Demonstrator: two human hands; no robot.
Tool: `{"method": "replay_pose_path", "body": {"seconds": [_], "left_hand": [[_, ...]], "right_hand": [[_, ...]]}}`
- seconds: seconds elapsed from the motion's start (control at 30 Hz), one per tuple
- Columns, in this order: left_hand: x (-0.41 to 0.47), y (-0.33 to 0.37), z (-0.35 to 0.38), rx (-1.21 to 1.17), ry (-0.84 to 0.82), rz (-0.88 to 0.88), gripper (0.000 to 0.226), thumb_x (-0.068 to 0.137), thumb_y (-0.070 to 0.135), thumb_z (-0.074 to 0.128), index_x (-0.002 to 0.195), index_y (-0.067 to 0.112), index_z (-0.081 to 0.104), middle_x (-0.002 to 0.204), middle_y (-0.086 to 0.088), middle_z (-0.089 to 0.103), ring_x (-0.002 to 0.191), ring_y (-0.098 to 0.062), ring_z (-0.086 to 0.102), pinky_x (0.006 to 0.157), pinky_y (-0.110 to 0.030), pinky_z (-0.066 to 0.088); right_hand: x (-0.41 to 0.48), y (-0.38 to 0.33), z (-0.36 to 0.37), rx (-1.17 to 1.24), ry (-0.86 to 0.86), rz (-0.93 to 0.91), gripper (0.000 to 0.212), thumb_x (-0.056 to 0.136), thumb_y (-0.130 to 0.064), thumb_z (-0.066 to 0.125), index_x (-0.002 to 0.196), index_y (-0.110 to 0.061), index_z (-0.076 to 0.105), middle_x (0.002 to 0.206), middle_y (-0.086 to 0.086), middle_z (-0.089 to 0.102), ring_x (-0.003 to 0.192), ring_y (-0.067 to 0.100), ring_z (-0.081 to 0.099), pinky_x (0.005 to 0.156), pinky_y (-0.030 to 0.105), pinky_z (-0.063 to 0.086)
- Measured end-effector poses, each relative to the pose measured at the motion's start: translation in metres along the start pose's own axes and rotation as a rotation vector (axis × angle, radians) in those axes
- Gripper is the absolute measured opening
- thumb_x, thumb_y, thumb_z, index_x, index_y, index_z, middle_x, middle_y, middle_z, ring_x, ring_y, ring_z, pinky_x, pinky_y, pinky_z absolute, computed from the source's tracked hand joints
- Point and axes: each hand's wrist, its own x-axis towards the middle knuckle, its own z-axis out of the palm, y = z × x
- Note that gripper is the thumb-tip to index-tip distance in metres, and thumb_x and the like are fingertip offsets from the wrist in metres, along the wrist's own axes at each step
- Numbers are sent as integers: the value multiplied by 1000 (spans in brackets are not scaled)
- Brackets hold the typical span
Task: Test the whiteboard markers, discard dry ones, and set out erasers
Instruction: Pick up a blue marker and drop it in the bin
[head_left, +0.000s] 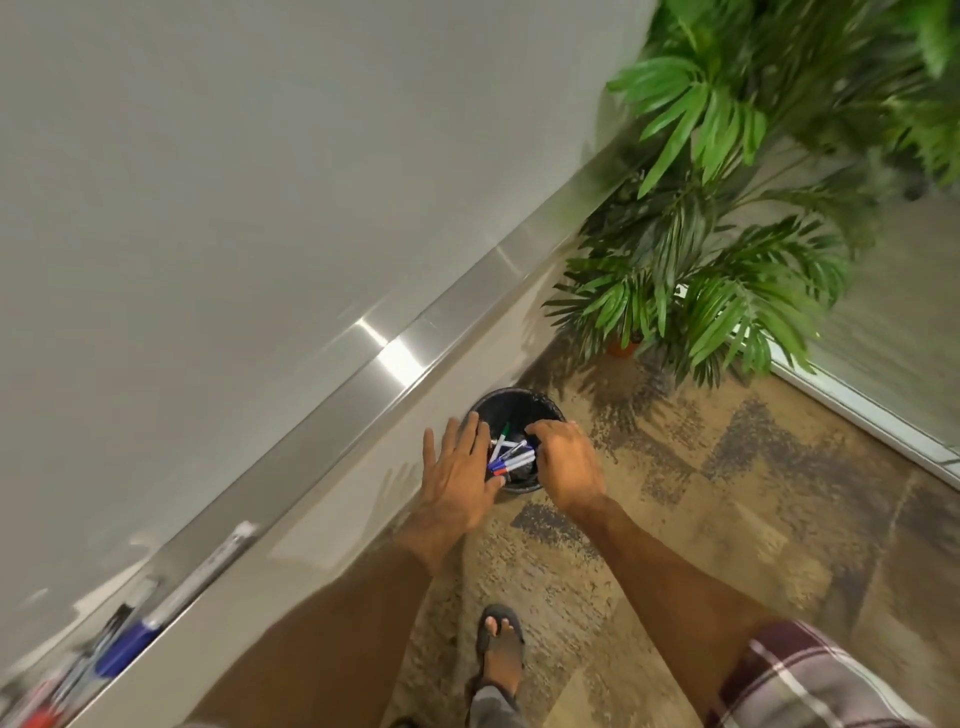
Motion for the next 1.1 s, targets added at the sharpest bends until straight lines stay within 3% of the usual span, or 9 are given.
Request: {"method": "replay_pose_path", "body": {"seconds": [0.13,0.33,0.47,0.57,0.7,0.87,0.97,1.1], "left_hand": [[-39,-3,-27,19,63,33,74,101,47,39,156,18,-2,163,-4,-10,149,-26,-12,119,-54,-7],[-115,-13,-55,180,162,116,76,100,53,34,156,18,-4,163,-5,-10,149,-27,-12,116,-54,-13],[-166,-22,-67,222,210,114,75,100,57,29,155,20,-6,162,-5,-13,149,-27,-14,116,-57,-12],[-202,-33,-70,267,279,112,75,100,58,31,155,20,-2,163,-6,-8,149,-28,-11,117,-58,-9],[-243,-49,-63,256,322,29,78,98,61,29,156,20,-1,163,-6,-8,149,-29,-9,117,-56,-8],[-279,-71,-47,200,356,-148,82,94,66,25,155,20,-4,162,-7,-11,149,-30,-13,117,-59,-8],[-302,-77,-37,117,368,-269,80,95,66,22,155,21,-8,161,-3,-17,148,-27,-17,113,-56,-15],[-335,-87,-27,57,404,-394,78,95,65,17,155,21,-8,162,-3,-15,148,-27,-16,111,-55,-21]], "right_hand": [[-30,-27,-13,-61,-3,-15,39,85,-9,60,124,-7,59,118,11,64,107,28,58,98,40,43],[-86,-83,-47,-153,15,-66,55,95,-36,48,143,-12,36,144,8,42,133,24,36,113,42,24],[-124,-122,-72,-193,62,-107,56,97,-42,43,145,-17,31,148,4,36,138,23,28,116,42,14],[-146,-147,-86,-220,88,-125,56,96,-48,34,143,-18,34,146,4,39,136,24,33,114,44,17],[-168,-173,-90,-257,85,-165,62,93,-57,24,139,-20,41,141,4,48,130,25,43,109,49,29],[-186,-200,-92,-242,8,-296,70,92,-61,14,147,-21,27,152,4,30,142,24,23,116,46,10],[-196,-214,-90,-234,-25,-402,71,91,-62,13,145,-20,31,150,4,34,140,24,26,115,46,10],[-204,-236,-82,-193,-73,-526,83,84,-68,-3,146,-22,31,151,3,32,142,23,23,116,46,8]]}}
